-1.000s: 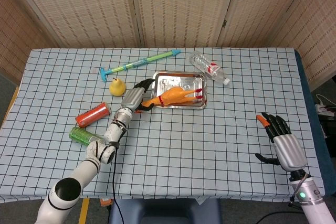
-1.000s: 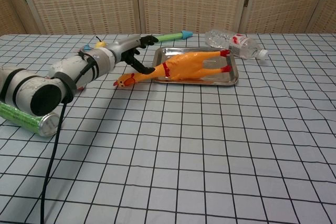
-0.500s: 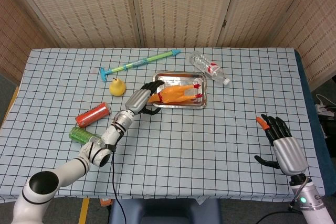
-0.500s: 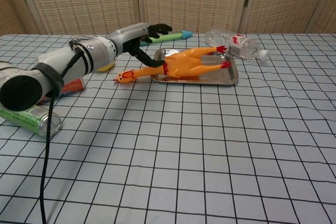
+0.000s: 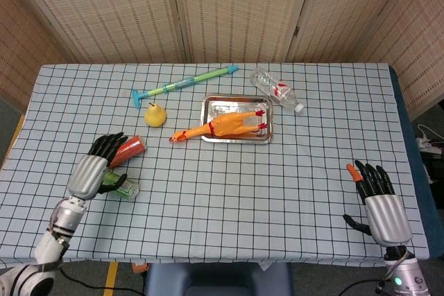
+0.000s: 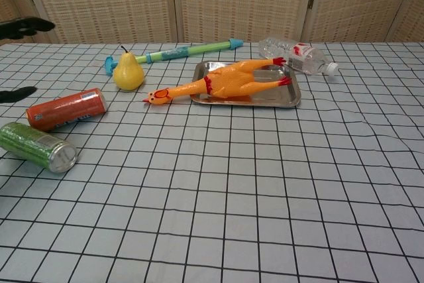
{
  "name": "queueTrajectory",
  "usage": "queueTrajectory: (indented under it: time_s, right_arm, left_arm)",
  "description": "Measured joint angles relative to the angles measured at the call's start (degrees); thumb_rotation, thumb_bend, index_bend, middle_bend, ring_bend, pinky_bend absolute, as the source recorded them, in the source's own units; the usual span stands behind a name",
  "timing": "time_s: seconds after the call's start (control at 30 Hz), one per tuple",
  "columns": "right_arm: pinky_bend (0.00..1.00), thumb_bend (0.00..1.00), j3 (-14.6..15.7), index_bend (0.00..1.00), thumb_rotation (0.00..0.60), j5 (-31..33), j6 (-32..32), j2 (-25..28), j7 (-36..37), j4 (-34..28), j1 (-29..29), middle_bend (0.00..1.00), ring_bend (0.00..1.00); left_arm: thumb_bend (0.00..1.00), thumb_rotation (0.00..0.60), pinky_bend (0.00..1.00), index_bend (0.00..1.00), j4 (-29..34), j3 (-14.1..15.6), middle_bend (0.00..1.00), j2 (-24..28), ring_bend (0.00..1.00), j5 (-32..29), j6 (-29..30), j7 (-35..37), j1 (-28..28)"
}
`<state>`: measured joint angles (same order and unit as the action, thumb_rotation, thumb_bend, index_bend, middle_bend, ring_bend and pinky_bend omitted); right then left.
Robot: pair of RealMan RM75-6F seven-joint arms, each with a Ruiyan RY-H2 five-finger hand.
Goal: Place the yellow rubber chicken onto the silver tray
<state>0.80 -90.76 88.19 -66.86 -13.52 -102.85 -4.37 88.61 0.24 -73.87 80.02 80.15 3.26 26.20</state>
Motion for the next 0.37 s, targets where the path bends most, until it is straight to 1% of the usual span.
queueTrajectory:
  time_s: [0.1, 0.17, 0.23, 0.37]
  right_arm:
    - [0.00, 0.03, 0.4, 0.00, 0.600, -0.8, 1.9, -0.5, 0.4, 0.9, 1.3, 0.00, 0.00]
    - [0.00, 0.03, 0.8, 0.00, 0.600, -1.6, 2.6, -0.9, 0.6, 1.8, 1.9, 0.00, 0.00]
    - [0.00, 0.03, 1.1, 0.00, 0.600, -2.4, 2.8, -1.0, 1.3, 2.2, 2.2, 0.00, 0.00]
    - [0.00, 0.03, 1.3, 0.00, 0.600, -3.2, 3.7, -0.3, 3.0, 2.2, 2.9, 0.00, 0.00]
  left_arm:
    - [0.36, 0.600, 0.03, 0.00, -0.4, 2.9, 0.00, 1.5, 0.00, 0.6, 7.7, -0.8, -7.6]
    - [0.37, 0.600, 0.03, 0.00, -1.2, 4.2, 0.00, 2.1, 0.00, 1.3, 10.9, -1.6, -10.9]
    - [0.37, 0.600, 0.03, 0.00, -1.3, 5.2, 0.00, 2.7, 0.00, 2.4, 12.4, -3.6, -12.5]
    - [0.36, 0.600, 0.03, 0.00, 0.5, 6.0, 0.00, 4.2, 0.00, 5.0, 13.9, -6.0, -14.2]
